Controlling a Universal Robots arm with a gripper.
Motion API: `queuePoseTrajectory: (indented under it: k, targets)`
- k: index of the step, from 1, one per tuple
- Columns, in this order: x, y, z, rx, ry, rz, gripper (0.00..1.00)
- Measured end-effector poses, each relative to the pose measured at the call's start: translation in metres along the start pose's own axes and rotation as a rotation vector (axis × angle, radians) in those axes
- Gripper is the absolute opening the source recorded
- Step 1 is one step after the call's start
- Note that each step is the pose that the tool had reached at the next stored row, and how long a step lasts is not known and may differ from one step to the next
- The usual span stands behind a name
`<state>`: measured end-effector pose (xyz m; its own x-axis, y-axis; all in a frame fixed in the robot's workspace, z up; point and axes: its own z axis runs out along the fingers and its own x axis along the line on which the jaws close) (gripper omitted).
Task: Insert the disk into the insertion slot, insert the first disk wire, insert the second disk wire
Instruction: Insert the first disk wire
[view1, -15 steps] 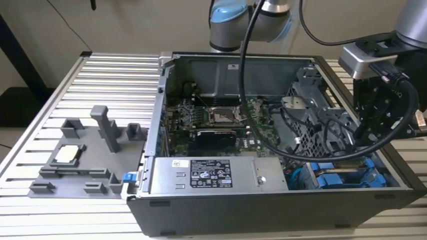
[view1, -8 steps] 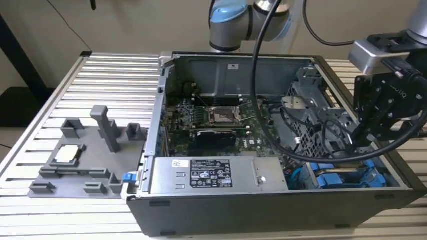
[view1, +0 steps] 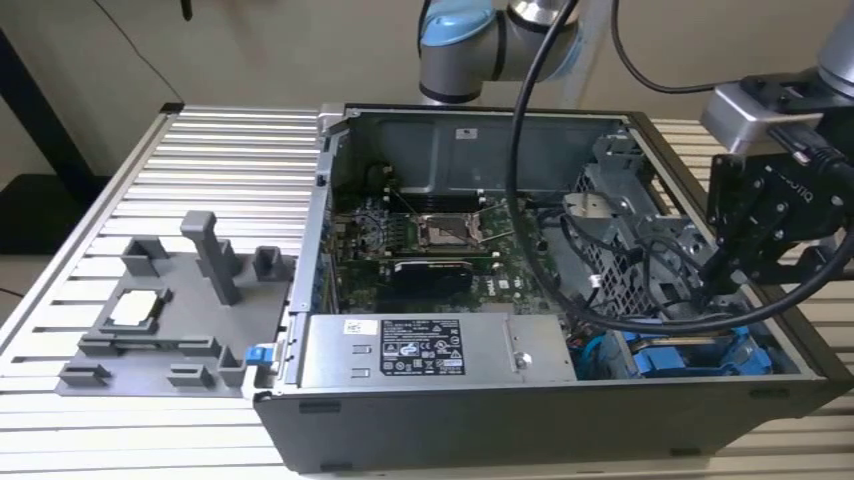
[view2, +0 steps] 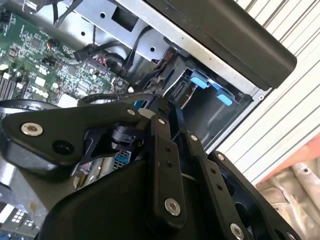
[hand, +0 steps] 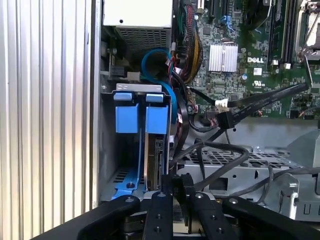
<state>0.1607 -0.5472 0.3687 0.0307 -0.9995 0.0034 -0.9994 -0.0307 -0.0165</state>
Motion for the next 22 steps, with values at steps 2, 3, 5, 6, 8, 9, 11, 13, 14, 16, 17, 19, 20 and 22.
queuePoseTrajectory:
  k: [2, 3, 5, 6, 8, 9, 11, 13, 14, 16, 17, 19, 20, 22]
  targets:
    - [0.0028, 0.0, 0.0007, 0.0001, -0.0042, 0.003, 0.19]
    - [0.0044, 0.0001, 0.0012, 0.0002, -0.006, 0.004, 0.19]
    - [0.0077, 0.0003, 0.0021, 0.0003, -0.0101, 0.006, 0.19]
    - [0.0095, 0.0003, 0.0027, 0.0003, -0.0123, 0.007, 0.19]
    - [0.0118, 0.0004, 0.0035, 0.0004, -0.0143, 0.007, 0.19]
    - [0.0128, 0.0004, 0.0041, 0.0004, -0.0149, 0.007, 0.19]
    - [0.0136, 0.0005, 0.0055, 0.0004, -0.0153, 0.007, 0.19]
    - [0.0141, 0.0005, 0.0064, 0.0005, -0.015, 0.007, 0.19]
    - [0.0141, 0.0005, 0.0064, 0.0004, -0.0149, 0.007, 0.19]
    - [0.0141, 0.0005, 0.0064, 0.0004, -0.0148, 0.007, 0.19]
    - [0.0141, 0.0005, 0.0065, 0.0004, -0.0149, 0.007, 0.19]
    - [0.0141, 0.0005, 0.007, 0.0004, -0.0153, 0.007, 0.19]
    - [0.0141, 0.0006, 0.0079, 0.0004, -0.0156, 0.007, 0.19]
    - [0.0141, 0.0006, 0.0102, 0.0004, -0.0162, 0.007, 0.19]
